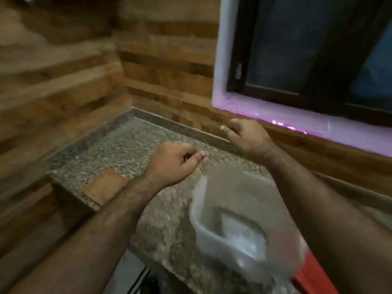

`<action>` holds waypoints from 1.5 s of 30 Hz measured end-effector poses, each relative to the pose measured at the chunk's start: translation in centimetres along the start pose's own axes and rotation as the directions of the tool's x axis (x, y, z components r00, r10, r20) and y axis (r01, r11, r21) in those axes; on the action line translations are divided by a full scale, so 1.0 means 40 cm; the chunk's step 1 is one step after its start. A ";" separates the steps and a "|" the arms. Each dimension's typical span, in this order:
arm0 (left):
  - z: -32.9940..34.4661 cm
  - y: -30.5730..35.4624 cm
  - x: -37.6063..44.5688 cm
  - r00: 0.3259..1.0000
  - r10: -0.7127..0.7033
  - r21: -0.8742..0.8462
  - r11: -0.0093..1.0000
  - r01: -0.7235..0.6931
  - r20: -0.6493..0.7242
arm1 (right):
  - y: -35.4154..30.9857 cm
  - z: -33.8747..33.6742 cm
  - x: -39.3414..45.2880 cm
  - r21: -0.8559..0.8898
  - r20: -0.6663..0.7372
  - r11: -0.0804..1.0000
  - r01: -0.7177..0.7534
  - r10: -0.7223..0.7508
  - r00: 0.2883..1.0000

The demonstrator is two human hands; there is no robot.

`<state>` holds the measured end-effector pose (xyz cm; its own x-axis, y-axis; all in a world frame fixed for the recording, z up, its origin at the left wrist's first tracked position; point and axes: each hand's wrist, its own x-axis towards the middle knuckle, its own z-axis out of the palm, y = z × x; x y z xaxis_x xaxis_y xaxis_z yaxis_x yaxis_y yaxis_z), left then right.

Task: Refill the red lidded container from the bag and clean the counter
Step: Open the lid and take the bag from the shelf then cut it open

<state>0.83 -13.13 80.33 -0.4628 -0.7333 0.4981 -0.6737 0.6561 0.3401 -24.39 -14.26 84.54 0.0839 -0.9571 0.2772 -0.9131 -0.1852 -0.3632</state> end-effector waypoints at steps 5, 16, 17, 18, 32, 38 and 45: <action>-0.318 -0.255 0.194 0.936 -0.169 0.010 0.983 0.181 -0.310 | -0.271 -0.048 0.363 -0.047 0.014 0.991 0.122 -0.121 0.993; -0.963 -0.793 0.623 0.738 -0.241 0.091 0.922 0.378 -0.630 | -0.892 -0.134 1.196 -0.260 -0.233 0.911 0.321 -0.382 0.894; -0.997 -0.830 0.652 0.721 -0.233 0.098 0.917 0.386 -0.653 | -0.932 -0.144 1.256 -0.265 -0.241 0.904 0.335 -0.399 0.885; -1.026 -0.862 0.681 0.698 -0.233 0.091 0.915 0.393 -0.677 | -0.966 -0.156 1.314 -0.262 -0.253 0.903 0.340 -0.405 0.879; -1.306 -1.089 0.937 0.586 -0.363 -0.028 0.865 0.500 -0.725 | -1.234 -0.262 1.774 -0.469 -0.077 0.824 0.319 -0.397 0.914; -1.311 -1.134 0.948 0.632 -0.357 -0.091 0.906 0.413 -0.687 | -1.240 -0.233 1.816 -0.417 -0.246 0.872 0.257 -0.380 0.892; -1.266 -1.027 0.932 0.545 -0.228 -0.052 0.946 0.320 -0.807 | -1.205 -0.259 1.735 -0.303 -0.504 0.935 0.182 -0.320 0.802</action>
<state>40.42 -58.39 125.35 0.3668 -0.4054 0.8373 -0.7555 0.3955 0.5224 21.31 -69.43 130.51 0.1581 -0.5965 0.7869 -0.9597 -0.2804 -0.0198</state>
